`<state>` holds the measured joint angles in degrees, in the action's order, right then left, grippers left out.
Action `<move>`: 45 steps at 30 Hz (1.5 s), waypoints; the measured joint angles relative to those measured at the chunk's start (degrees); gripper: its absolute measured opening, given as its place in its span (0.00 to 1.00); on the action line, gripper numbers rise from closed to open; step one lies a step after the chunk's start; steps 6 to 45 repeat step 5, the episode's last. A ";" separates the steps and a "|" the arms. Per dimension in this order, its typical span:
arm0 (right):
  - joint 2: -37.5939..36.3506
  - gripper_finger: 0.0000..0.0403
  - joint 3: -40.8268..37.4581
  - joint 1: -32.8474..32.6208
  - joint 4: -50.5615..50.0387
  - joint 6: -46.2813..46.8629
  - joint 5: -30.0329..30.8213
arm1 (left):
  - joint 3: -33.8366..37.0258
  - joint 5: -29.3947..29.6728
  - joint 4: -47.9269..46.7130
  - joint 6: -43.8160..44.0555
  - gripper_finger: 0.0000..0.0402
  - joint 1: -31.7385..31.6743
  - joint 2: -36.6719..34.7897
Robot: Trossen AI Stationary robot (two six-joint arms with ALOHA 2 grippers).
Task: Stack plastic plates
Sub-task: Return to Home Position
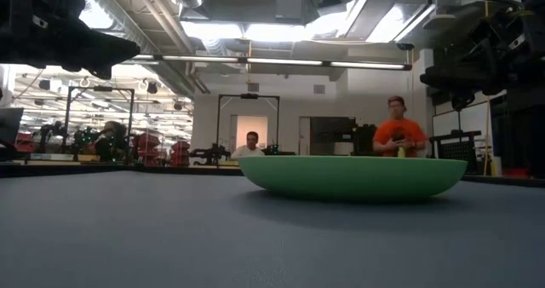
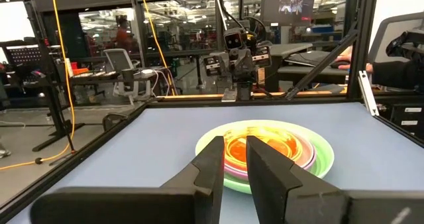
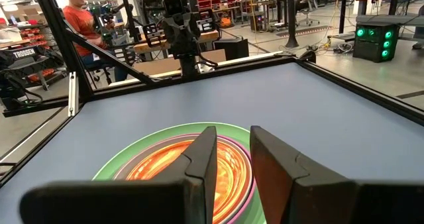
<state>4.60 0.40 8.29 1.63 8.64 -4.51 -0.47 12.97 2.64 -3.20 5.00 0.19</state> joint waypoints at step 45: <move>0.00 0.21 0.00 -0.02 0.00 -0.01 0.00 | 0.00 0.00 0.00 -0.01 0.14 0.02 0.01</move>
